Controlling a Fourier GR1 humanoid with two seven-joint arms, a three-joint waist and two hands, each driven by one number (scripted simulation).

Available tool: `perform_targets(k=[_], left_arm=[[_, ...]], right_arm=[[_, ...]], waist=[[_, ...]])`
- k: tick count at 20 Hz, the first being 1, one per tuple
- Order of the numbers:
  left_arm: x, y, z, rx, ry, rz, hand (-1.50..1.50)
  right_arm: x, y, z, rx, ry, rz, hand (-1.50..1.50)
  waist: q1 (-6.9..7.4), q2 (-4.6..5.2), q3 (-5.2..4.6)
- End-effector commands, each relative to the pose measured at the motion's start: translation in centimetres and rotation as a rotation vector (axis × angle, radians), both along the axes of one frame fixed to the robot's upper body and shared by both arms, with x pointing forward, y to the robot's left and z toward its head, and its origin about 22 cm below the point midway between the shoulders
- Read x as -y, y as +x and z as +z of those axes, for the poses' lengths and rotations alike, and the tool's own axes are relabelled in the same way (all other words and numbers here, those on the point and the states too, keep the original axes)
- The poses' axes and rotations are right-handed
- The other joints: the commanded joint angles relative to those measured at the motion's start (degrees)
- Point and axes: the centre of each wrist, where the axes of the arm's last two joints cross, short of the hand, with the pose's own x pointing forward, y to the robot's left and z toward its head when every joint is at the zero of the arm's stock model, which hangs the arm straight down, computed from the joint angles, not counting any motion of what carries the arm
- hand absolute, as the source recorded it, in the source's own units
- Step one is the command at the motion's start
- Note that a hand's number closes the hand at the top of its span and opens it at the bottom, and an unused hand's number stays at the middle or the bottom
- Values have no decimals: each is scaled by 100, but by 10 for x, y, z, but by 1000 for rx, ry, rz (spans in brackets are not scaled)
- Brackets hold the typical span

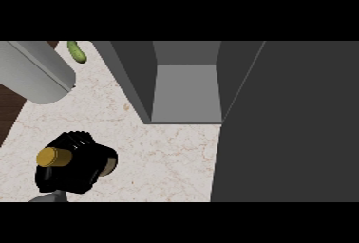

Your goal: Pick up the wine, place it into the cabinet and close the cabinet

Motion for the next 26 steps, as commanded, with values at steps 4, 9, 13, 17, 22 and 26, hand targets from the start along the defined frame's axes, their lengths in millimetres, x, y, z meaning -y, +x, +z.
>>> perform_targets(k=[4,9,13,17,22,26], left_arm=[[14,-1,47,24,-65,-86,150],[54,-6,81,-9,-47,-112,150],[77,-10,121,-9,-28,-147,150],[111,17,130,-30,-46,-206,150],[140,14,150,13,-67,-244,150],[173,9,172,0,-93,-249,150]], right_arm=[[2,-26,3,18,50,63,-150],[-4,-32,8,36,67,60,-150],[-4,-22,8,9,64,55,-150],[-10,-18,16,35,79,43,-150],[6,-15,15,12,60,53,-150],[0,-9,6,8,77,43,-150]], waist=[[-14,0,1],[-19,-5,0],[-9,-3,0],[-47,10,-6],[-46,13,-3],[-46,12,-2]])
